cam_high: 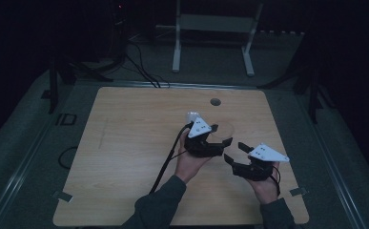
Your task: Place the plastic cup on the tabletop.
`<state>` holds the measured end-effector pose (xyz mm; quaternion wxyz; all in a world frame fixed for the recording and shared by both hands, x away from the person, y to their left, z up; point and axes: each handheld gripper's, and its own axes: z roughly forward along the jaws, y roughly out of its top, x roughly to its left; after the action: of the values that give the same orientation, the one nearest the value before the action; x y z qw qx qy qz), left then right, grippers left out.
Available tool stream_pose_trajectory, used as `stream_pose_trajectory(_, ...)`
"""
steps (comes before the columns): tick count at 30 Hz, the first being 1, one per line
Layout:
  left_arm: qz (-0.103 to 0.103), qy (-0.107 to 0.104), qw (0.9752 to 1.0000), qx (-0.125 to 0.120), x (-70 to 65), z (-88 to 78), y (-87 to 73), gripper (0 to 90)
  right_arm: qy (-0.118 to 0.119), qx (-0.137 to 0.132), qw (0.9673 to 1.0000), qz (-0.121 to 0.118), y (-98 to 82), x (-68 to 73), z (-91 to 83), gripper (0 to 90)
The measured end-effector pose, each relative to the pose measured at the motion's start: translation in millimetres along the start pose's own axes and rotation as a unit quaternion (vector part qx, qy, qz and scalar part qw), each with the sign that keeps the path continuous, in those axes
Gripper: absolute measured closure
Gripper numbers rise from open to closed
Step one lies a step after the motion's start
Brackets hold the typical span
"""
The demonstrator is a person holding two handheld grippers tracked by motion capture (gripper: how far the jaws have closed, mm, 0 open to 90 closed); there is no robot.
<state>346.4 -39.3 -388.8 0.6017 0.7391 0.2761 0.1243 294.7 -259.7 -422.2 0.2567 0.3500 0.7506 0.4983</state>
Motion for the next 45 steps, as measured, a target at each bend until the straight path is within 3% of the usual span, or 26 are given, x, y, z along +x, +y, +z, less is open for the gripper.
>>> stream_pose_trajectory(13,0.003,0.004,1.0000,-0.002,-1.2,3.2,-3.7,29.3,-0.010,-0.001,0.9998,0.016,-6.8,-6.9,-4.1,28.6)
stream_pose_trajectory(45,0.010,0.010,0.9999,-0.009,-2.9,8.0,-12.8,29.4,-0.011,-0.002,0.9996,0.025,-13.0,-10.3,-5.0,28.6)
